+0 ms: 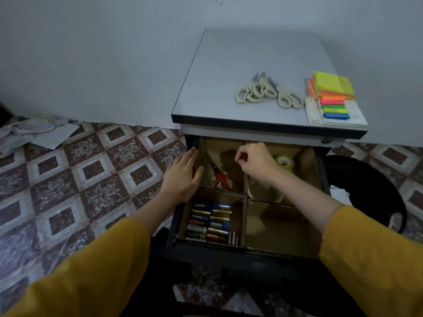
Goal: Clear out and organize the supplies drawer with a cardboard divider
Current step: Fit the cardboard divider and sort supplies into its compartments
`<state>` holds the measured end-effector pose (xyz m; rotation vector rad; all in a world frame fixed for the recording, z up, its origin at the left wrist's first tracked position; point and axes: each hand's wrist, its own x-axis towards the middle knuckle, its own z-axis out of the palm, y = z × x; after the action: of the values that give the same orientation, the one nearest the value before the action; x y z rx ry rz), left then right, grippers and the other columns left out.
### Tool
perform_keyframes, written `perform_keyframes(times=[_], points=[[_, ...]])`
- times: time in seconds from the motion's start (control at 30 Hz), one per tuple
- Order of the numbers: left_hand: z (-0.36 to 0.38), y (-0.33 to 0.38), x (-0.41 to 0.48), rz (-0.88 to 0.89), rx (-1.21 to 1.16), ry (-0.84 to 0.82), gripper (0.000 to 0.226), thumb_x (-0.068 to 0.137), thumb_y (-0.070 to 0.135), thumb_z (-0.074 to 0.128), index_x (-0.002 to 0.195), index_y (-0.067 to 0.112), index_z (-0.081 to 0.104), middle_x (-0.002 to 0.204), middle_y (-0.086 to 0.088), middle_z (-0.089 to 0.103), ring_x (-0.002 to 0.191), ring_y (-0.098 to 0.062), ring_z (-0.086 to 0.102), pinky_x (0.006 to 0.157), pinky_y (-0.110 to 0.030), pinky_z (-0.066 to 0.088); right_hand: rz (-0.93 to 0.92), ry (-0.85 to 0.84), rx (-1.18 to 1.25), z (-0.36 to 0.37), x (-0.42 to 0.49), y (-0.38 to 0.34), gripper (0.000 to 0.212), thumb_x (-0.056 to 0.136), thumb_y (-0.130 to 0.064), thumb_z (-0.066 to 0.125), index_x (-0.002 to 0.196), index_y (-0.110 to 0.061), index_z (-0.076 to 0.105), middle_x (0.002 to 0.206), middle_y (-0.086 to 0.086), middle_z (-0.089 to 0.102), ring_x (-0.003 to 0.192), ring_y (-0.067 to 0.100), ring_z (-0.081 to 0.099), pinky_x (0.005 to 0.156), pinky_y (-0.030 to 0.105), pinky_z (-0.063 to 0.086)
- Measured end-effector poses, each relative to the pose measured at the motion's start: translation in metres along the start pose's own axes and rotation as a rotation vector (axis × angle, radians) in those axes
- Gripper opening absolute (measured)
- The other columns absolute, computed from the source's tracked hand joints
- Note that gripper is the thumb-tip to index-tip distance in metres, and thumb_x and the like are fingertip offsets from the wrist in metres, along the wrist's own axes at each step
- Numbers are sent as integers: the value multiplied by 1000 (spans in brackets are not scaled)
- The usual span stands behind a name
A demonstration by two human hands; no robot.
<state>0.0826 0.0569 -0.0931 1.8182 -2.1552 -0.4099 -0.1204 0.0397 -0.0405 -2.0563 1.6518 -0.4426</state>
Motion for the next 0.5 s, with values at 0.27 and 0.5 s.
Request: perform_keyframes(times=[0.27, 0.5], points=[[-14, 13, 7, -4, 115, -26, 56, 98, 45, 31, 145, 14, 30, 153, -2, 26, 138, -22, 29, 110, -38, 30, 35, 57, -26, -62, -11, 3, 7, 86, -11, 63, 87, -14, 68, 87, -1, 65, 77, 8, 57, 72, 22, 48], [-36, 33, 21, 68, 77, 140, 23, 93, 26, 52, 97, 13, 71, 103, -3, 65, 98, -14, 54, 81, -24, 44, 103, 188, -108, -103, -4, 13, 11, 86, -20, 62, 84, -12, 69, 80, -1, 61, 81, 15, 58, 67, 25, 41]])
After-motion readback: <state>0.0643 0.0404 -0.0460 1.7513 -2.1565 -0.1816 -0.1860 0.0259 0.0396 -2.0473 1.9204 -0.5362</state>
